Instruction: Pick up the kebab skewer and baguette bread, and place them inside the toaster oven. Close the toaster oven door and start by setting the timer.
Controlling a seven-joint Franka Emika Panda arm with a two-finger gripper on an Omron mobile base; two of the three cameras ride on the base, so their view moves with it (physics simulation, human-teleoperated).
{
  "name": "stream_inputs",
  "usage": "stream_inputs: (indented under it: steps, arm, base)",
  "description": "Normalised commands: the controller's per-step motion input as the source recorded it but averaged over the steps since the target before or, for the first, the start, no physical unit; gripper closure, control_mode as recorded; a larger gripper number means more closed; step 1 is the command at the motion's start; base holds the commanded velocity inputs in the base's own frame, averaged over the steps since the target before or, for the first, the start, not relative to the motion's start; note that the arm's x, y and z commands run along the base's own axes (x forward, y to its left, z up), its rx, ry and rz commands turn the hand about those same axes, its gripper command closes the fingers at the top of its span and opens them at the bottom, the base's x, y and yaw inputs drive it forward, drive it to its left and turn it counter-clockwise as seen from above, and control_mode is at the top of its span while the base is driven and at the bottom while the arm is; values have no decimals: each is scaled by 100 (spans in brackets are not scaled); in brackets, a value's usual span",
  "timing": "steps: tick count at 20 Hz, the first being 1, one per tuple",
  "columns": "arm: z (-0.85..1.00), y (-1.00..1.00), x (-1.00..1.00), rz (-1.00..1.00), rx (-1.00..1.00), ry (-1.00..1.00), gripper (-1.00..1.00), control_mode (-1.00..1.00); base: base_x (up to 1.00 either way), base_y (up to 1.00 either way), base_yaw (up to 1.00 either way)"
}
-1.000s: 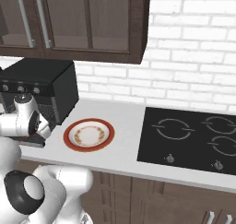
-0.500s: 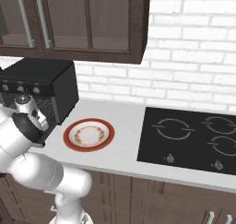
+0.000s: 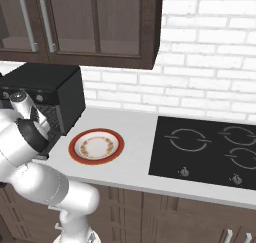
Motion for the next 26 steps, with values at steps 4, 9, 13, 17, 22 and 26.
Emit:
stream_inputs:
  steps: [4, 9, 13, 17, 22, 26]
  arm:
    - [23, 0, 12, 0, -5, 0, 100, -100]
    - [-8, 16, 21, 0, -2, 0, 100, -100]
    - [-23, 49, 26, 0, 0, 0, 100, -100]
    - [-9, 22, 41, 0, 0, 0, 100, -100]
    - [-6, 0, 18, 0, 0, 0, 100, -100]
    - [-5, 0, 1, 0, 0, 0, 100, -100]
  base:
    - [0, 0, 0]
    - [0, 0, 0]
    - [0, 0, 0]
    - [0, 0, 0]
    - [0, 0, 0]
    - [0, 0, 0]
